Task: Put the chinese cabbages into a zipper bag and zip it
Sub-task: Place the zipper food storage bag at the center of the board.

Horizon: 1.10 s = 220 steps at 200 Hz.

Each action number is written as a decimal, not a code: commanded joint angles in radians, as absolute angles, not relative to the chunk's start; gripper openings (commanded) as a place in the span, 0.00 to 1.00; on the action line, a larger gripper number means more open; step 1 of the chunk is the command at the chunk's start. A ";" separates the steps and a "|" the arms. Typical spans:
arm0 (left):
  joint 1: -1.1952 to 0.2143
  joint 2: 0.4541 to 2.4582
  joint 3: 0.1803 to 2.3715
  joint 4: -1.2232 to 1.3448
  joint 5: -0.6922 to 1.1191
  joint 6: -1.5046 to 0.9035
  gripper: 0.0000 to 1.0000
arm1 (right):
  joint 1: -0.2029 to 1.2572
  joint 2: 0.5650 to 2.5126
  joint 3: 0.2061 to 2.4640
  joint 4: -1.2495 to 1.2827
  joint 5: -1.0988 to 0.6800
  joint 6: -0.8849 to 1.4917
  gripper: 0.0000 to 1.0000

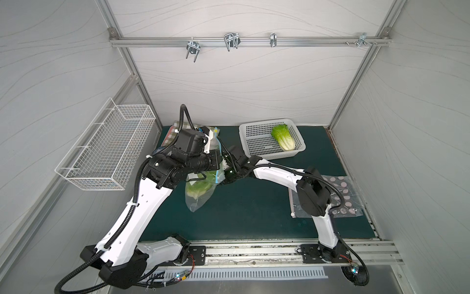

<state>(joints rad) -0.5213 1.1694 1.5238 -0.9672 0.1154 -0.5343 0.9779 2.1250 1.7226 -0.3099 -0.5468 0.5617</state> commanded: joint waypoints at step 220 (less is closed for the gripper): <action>-0.428 1.405 1.299 -0.468 -0.055 -0.757 0.53 | 0.833 1.700 1.254 -0.537 -0.366 0.542 0.70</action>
<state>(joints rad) -0.4591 1.5105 1.2507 -0.4660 -0.0479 -0.8368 0.8055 1.6142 1.2041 -0.5861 -0.3531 0.5274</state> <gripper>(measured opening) 0.529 0.696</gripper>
